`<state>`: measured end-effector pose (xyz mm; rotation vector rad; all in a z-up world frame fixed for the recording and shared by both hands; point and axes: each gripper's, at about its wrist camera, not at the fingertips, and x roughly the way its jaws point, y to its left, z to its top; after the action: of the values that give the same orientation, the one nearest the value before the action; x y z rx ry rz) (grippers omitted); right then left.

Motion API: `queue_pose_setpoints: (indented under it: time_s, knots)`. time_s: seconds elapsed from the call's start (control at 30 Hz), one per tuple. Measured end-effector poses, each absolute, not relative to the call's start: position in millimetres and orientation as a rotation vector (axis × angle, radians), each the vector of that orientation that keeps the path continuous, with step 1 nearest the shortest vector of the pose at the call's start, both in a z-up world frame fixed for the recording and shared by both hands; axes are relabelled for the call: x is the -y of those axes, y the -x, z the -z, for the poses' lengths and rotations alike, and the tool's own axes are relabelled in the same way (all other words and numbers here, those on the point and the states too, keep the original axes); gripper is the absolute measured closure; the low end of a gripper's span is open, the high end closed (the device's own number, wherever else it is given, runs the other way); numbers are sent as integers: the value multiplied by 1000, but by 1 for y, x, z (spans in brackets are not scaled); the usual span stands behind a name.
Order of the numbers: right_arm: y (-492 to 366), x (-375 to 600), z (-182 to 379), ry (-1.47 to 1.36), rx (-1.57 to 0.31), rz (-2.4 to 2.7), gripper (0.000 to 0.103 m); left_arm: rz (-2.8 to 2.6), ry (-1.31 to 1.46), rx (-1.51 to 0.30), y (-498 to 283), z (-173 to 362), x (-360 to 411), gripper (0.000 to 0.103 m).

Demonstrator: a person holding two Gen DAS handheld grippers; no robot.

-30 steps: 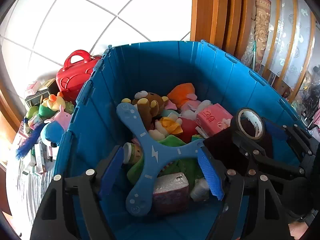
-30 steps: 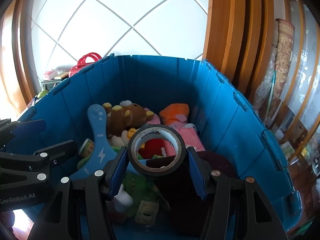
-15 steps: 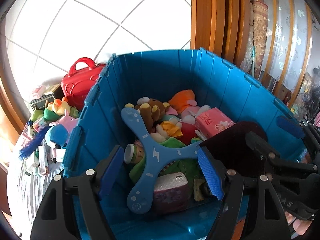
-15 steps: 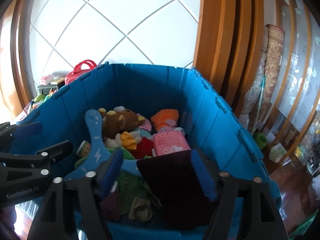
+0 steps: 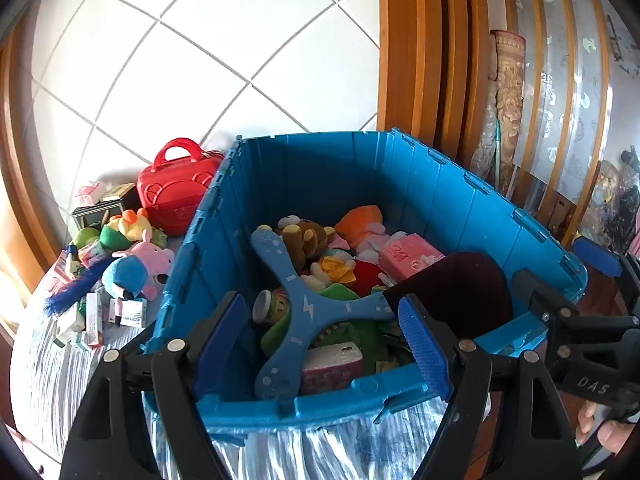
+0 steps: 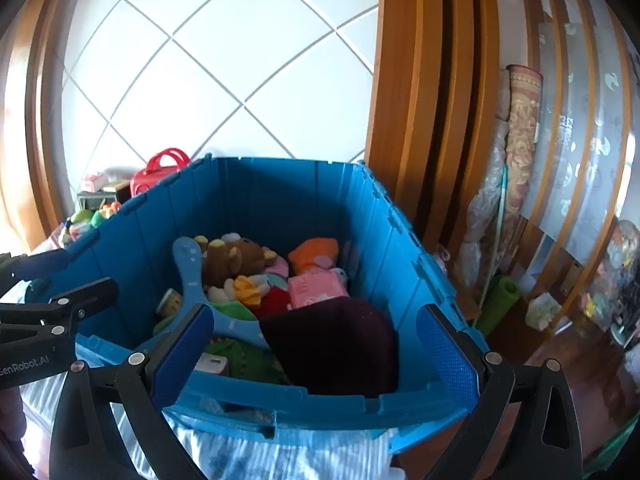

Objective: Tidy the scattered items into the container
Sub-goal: 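Withdraw both grippers from the crate back toward the table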

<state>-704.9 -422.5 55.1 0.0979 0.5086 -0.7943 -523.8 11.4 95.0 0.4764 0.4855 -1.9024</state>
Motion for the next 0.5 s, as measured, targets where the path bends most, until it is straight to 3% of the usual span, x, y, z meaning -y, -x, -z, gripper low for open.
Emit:
queue_pose_setpoints:
  time_s: [0.5]
  knots:
    - [652, 388, -64, -77, -471, 613, 0, 1734, -388, -507, 439, -92, -22, 24]
